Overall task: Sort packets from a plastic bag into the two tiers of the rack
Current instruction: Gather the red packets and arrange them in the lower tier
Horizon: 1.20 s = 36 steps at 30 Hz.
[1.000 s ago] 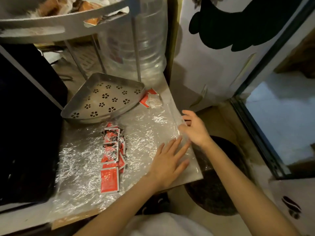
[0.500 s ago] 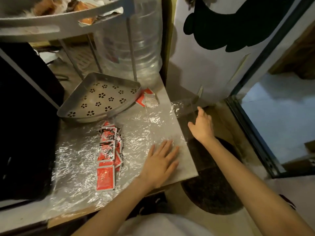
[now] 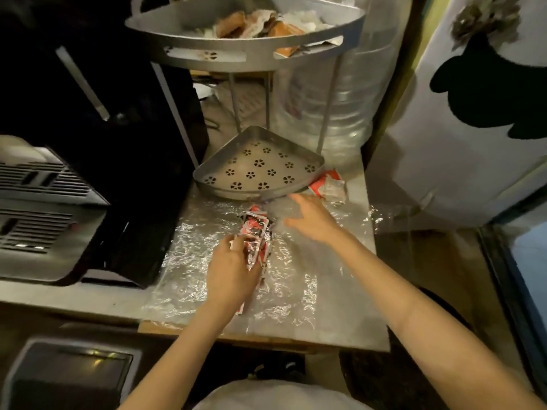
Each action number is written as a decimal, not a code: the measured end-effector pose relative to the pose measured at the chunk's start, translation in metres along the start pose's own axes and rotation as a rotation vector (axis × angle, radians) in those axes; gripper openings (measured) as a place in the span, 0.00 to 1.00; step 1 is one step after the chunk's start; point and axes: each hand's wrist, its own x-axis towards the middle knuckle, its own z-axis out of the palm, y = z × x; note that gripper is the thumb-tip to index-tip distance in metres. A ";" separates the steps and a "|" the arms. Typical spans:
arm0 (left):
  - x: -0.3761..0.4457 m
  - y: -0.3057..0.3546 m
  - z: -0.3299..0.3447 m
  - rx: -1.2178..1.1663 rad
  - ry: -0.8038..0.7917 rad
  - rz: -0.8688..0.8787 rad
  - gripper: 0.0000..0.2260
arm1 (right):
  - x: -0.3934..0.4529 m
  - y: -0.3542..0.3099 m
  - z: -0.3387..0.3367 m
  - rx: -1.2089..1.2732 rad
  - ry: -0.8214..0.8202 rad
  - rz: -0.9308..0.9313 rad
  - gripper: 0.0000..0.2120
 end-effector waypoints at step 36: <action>0.039 -0.019 -0.074 -0.766 -0.609 -0.254 0.32 | 0.024 -0.011 -0.049 0.656 -0.430 0.292 0.20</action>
